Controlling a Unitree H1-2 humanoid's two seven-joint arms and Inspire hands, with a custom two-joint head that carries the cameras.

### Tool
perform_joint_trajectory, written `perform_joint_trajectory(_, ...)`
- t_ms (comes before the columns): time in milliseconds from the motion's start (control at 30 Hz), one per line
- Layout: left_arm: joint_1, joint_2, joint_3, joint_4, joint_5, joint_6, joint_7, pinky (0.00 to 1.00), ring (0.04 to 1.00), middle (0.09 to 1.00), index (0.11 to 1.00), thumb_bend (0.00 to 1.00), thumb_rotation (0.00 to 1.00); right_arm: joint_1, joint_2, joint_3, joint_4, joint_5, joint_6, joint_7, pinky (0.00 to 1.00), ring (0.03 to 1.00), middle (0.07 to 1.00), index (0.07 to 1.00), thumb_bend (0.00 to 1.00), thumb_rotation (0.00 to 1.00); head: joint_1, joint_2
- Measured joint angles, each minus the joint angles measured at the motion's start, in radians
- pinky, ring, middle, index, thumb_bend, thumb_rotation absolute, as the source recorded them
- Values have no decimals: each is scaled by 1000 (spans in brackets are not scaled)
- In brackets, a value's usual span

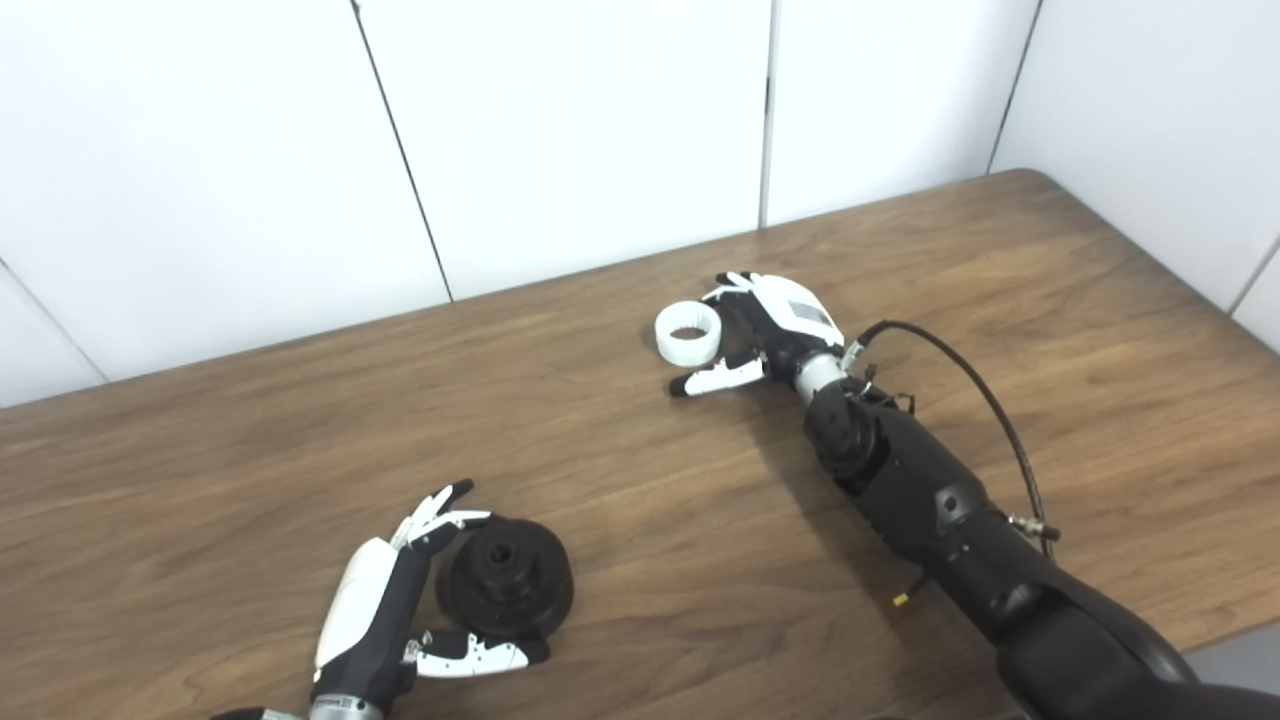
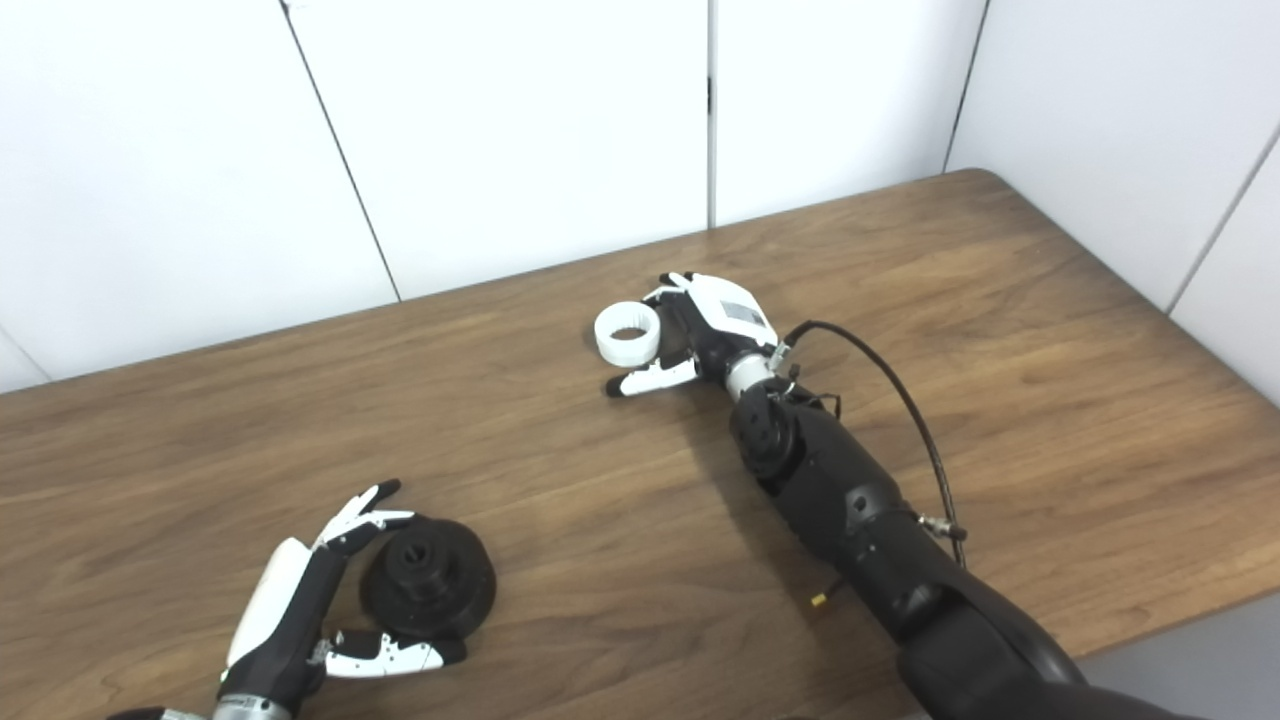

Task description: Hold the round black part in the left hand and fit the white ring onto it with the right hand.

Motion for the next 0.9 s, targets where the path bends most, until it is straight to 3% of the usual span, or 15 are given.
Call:
perform_joint_trajectory(233,2,-3,0,-1,0,1,-2,970,977,950,569,916,181,2,9,-6,22,7,-27,-44,972,956,913,690,820,430,3,3)
perform_joint_trajectory(567,6,-9,1,-2,-2,1,-3,979,973,950,572,911,172,4,31,-19,49,22,-109,-136,981,929,873,606,712,267,3,5)
perform_joint_trajectory(600,6,-9,1,-2,-1,1,-3,977,973,950,573,910,178,4,32,-19,55,23,-121,-146,983,927,870,552,616,212,3,5)
perform_joint_trajectory(667,6,-9,0,-2,-1,1,-4,972,973,952,574,910,189,4,33,-23,63,25,-137,-160,993,927,866,506,536,166,5,6)
perform_joint_trajectory(900,8,-9,1,-2,1,1,-4,974,973,951,571,915,182,-1,38,-28,68,25,-164,-201,1000,914,842,487,515,146,5,8)
